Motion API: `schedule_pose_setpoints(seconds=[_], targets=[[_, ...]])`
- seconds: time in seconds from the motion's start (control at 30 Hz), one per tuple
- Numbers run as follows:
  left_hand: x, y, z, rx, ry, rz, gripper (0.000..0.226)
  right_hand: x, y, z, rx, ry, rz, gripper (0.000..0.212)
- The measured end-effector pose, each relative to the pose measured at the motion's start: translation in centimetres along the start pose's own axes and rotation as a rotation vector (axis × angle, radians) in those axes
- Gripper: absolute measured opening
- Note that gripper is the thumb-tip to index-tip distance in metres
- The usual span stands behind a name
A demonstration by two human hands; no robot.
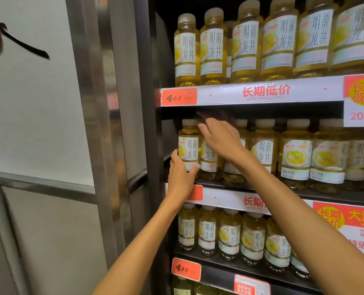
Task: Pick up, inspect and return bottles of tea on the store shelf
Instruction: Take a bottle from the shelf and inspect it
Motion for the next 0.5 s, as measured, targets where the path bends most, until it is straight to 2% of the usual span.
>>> schedule_pose_setpoints(seconds=[0.17,0.5], targets=[[0.3,-0.6,0.3,-0.109,0.045,-0.084,0.063,0.2,1.4,-1.1,0.077,0.001,-0.013,0.034],[-1.0,-1.4,3.9,-0.193,0.161,0.052,0.060,1.0,0.1,2.0,-0.052,-0.098,-0.362,0.033]])
Point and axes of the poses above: each hand's wrist, its own z-axis away from the middle knuckle, its own y-axis out of the palm, x = y × z, the point moved 6 cm from there along -z, towards the middle knuckle
